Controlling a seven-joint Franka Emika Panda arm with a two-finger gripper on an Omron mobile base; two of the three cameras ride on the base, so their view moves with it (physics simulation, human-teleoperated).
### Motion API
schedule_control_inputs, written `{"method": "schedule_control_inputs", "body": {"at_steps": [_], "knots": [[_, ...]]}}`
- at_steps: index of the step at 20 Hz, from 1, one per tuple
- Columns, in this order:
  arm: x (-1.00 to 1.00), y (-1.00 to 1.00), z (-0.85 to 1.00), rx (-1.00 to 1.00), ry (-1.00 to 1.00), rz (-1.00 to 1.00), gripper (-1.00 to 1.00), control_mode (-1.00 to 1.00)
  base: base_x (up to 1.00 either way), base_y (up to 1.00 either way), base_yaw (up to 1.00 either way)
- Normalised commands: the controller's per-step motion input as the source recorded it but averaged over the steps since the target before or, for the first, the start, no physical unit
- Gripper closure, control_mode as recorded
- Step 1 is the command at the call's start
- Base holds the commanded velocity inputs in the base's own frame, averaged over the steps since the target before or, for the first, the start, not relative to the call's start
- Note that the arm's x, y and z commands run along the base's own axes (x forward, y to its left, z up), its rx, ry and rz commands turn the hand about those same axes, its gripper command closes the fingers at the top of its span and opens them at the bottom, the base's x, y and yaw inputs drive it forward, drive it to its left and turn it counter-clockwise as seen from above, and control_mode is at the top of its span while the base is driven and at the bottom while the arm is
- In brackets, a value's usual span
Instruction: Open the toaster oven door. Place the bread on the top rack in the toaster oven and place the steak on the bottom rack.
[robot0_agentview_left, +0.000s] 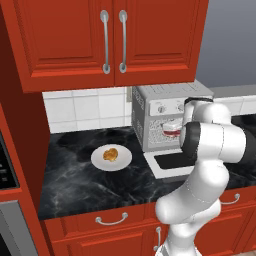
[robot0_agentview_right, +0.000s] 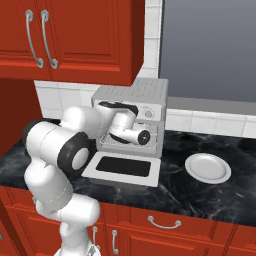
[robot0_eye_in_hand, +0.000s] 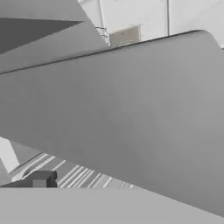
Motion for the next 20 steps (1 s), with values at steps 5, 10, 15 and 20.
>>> {"method": "schedule_control_inputs", "body": {"at_steps": [5, 10, 15, 20], "knots": [[-1.0, -0.02, -0.46, -0.33, 0.42, -0.07, -1.0, -1.0, 0.0, 0.0, 0.0], [-1.0, 0.0, -0.7, -0.4, 0.38, -0.08, -1.0, -1.0, 0.0, 0.0, 0.0], [-1.0, 0.0, -0.83, -0.41, 0.34, -0.07, -1.0, -1.0, 0.0, 0.0, 0.0], [-0.99, 0.0, -0.6, -0.41, 0.32, -0.08, -1.0, -1.0, 0.0, 0.0, 0.0]]}}
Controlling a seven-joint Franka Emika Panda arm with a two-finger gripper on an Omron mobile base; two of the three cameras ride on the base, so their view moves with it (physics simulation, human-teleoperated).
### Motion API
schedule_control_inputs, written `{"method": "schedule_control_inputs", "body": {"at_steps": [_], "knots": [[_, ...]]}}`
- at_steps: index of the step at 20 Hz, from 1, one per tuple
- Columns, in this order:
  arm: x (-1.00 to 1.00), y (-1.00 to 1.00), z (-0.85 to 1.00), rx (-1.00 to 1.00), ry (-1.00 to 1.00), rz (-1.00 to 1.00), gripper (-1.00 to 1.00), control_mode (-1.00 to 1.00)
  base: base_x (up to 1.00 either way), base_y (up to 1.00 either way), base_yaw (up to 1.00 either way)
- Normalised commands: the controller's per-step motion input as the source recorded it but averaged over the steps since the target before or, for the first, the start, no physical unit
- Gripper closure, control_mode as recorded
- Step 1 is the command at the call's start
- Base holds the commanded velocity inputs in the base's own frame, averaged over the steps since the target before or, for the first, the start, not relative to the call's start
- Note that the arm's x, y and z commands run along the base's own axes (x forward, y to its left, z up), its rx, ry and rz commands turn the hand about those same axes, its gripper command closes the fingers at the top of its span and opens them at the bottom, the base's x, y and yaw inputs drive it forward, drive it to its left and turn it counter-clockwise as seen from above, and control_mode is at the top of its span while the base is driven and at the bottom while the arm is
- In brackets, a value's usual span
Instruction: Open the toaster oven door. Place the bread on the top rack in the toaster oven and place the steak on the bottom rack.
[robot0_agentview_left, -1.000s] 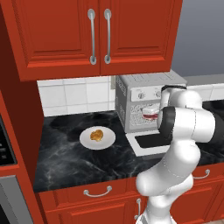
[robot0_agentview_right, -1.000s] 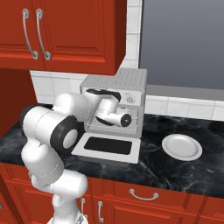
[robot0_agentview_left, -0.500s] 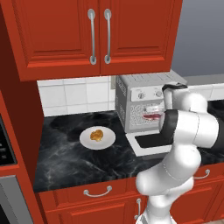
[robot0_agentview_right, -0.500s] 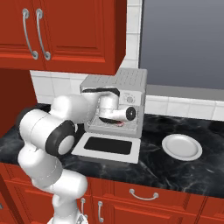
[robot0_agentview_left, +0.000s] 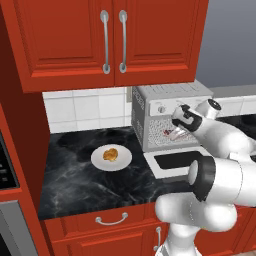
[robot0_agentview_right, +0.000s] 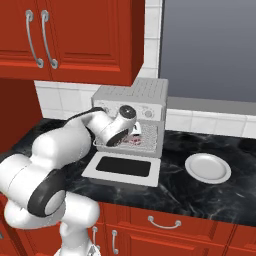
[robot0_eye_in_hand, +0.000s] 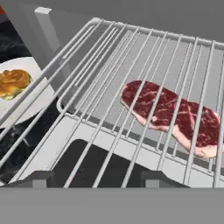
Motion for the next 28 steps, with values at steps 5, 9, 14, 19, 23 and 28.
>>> {"method": "schedule_control_inputs", "body": {"at_steps": [5, 9, 14, 19, 23, 28], "knots": [[-0.43, 0.1, 0.56, -0.2, 0.18, -0.05, -1.0, -1.0, 0.0, 0.0, 0.0], [-0.09, 0.54, 1.0, -0.17, 0.01, 0.06, -1.0, -1.0, 0.0, 0.0, 0.0], [-0.31, 0.93, 0.41, -0.24, 0.0, 0.49, -1.0, -1.0, 0.0, 0.0, 0.0], [-0.16, 0.86, 0.04, -0.2, 0.02, 0.7, -1.0, -1.0, 0.0, 0.0, 0.0], [0.13, 0.67, 0.0, -0.09, 0.02, 0.65, -1.0, -1.0, 0.0, 0.0, 0.0], [0.57, 0.38, -0.07, 0.0, 0.14, 0.59, -1.0, -1.0, 0.0, 0.0, 0.0]]}}
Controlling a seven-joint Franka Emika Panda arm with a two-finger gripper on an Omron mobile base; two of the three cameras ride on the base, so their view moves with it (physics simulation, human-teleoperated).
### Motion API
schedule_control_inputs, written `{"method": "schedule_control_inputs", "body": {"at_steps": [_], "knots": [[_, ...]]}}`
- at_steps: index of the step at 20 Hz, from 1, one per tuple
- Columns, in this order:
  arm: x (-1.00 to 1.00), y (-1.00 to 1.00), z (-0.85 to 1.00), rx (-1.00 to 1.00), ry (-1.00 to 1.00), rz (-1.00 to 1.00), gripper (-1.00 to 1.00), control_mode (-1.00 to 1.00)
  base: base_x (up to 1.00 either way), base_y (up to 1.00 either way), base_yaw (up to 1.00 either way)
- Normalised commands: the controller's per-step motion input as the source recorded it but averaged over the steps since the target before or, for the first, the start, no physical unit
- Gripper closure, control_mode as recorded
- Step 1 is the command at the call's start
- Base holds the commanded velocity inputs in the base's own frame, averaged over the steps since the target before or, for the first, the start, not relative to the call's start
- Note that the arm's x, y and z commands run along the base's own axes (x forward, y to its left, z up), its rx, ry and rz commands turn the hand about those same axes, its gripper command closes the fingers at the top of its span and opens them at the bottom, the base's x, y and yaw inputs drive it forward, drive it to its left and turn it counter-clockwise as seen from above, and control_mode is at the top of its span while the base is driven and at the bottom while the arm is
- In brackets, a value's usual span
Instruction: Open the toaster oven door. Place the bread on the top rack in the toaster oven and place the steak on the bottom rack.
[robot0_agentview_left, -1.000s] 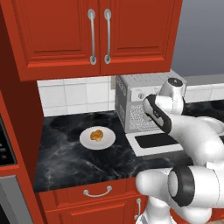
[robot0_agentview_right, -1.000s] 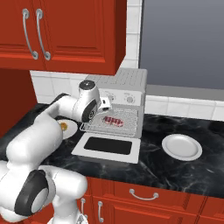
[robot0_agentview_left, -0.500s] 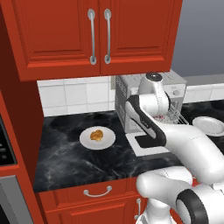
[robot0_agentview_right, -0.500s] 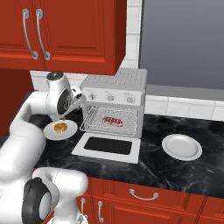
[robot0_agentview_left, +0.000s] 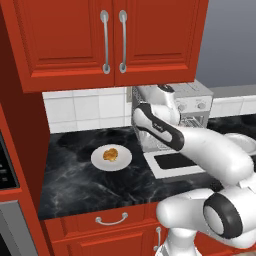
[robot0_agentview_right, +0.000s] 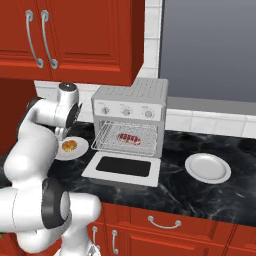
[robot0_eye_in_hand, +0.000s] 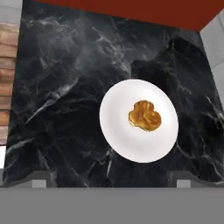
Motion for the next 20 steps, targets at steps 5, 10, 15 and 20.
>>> {"method": "schedule_control_inputs", "body": {"at_steps": [5, 10, 15, 20], "knots": [[0.22, 0.34, -0.09, -0.09, 0.07, 0.65, -1.0, -1.0, 0.0, 0.0, 0.0], [0.09, 0.49, -0.27, -0.21, -0.01, 0.65, -1.0, -1.0, 0.0, 0.0, 0.0], [0.28, 0.27, -0.39, -0.24, -0.02, 0.63, -1.0, -1.0, 0.0, 0.0, 0.0], [0.2, 0.11, -0.45, -0.11, -0.08, 0.44, -1.0, -1.0, 0.0, 0.0, 0.0]]}}
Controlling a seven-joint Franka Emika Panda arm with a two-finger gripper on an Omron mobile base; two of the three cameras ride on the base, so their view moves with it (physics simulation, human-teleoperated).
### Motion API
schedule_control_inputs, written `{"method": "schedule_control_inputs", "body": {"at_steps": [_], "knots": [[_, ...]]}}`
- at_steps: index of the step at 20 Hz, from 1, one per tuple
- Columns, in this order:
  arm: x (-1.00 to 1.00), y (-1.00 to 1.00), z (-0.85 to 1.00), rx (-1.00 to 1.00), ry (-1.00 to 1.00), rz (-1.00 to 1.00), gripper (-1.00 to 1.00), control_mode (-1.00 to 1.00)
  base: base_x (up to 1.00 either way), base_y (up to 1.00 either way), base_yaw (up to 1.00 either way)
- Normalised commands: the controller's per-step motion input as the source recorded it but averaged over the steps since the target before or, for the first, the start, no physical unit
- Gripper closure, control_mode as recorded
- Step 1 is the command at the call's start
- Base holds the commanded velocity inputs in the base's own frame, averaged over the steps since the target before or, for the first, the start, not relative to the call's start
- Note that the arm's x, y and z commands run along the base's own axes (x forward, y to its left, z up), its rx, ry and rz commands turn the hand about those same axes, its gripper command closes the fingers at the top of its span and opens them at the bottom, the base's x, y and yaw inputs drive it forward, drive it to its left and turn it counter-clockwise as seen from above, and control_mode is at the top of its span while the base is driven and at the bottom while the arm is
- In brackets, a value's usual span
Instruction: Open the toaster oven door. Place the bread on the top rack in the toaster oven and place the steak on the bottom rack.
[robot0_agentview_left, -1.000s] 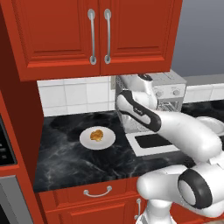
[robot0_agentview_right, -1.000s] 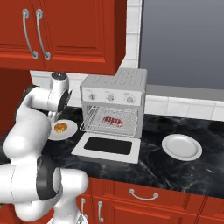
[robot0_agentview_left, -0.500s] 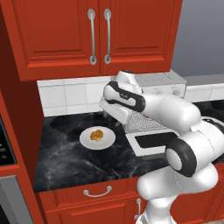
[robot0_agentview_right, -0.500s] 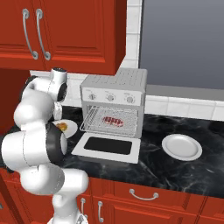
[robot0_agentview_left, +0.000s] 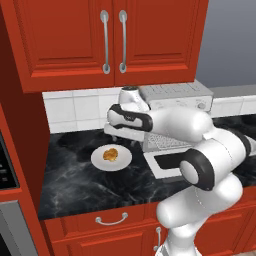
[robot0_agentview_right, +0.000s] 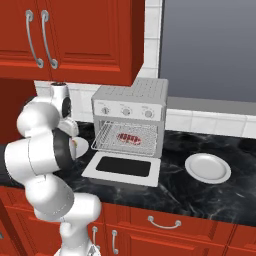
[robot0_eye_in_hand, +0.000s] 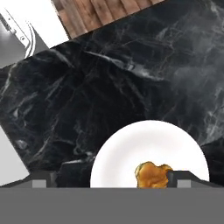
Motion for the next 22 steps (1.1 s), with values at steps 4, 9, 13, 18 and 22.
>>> {"method": "schedule_control_inputs", "body": {"at_steps": [4, 9, 13, 18, 22], "knots": [[0.07, 0.48, -0.53, -0.01, -0.03, 0.28, -1.0, -1.0, 0.0, 0.0, 0.0], [0.37, 0.31, -0.09, -0.1, 0.11, 0.25, -1.0, -1.0, 0.0, 0.0, 0.0], [0.15, 0.0, -0.28, -0.15, 0.01, 0.25, -1.0, -1.0, 0.0, 0.0, 0.0], [0.04, 0.0, -0.41, -0.06, 0.05, 0.21, -1.0, -1.0, 0.0, 0.0, 0.0], [0.05, 0.0, -0.48, 0.0, 0.01, 0.19, -1.0, -1.0, 0.0, 0.0, 0.0]]}}
